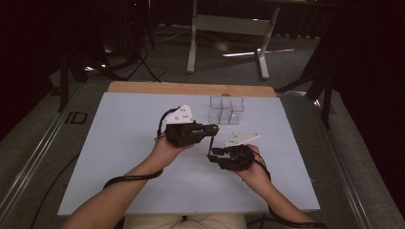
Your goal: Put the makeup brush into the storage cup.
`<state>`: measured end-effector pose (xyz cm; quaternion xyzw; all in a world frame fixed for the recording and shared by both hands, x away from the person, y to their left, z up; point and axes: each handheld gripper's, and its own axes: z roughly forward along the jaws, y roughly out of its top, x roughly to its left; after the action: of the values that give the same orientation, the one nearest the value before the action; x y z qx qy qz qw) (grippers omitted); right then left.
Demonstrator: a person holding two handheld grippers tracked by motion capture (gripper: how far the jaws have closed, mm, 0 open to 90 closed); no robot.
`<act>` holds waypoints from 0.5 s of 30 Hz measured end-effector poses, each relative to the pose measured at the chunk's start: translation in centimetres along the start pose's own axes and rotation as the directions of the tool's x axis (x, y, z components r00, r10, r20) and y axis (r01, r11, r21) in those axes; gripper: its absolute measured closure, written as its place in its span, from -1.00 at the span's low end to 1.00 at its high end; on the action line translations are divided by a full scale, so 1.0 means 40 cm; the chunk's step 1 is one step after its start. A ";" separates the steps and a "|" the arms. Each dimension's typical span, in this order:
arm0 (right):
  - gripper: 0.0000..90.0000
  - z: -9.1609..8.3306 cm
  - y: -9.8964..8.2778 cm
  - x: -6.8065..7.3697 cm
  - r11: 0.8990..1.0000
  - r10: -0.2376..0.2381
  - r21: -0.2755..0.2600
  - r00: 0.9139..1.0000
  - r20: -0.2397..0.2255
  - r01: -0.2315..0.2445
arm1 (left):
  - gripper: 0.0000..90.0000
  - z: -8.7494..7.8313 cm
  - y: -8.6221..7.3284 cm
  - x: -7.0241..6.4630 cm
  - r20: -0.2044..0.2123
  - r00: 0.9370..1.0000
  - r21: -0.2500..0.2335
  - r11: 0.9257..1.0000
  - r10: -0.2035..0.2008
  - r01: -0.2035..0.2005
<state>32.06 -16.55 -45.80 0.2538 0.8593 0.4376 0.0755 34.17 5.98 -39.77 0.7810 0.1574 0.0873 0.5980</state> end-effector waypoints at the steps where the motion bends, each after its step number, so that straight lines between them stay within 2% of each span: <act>1: 0.33 -0.006 0.002 0.001 1.000 0.000 -0.012 1.000 0.003 0.000 | 0.89 -0.002 0.000 0.002 -0.003 1.000 0.002 1.000 0.000 0.000; 9: -0.06 -0.050 0.016 -0.001 0.994 0.042 -0.098 0.999 0.017 -0.040 | 0.89 -0.010 0.006 0.010 -0.005 1.000 -0.014 1.000 -0.007 0.007; 10: -0.21 -0.057 0.017 -0.001 0.993 0.061 -0.105 0.998 0.027 -0.058 | 0.89 -0.010 0.007 0.010 -0.004 1.000 -0.013 1.000 -0.005 0.005; 15: -0.31 -0.086 0.015 0.003 0.987 0.081 -0.143 0.994 0.075 -0.070 | 0.89 -0.008 0.018 0.017 0.004 1.000 -0.017 1.000 -0.004 0.005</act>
<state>30.96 -18.65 -43.24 0.2978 0.8125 0.4886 0.1112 34.79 6.33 -39.05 0.7757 0.1573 0.0859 0.6051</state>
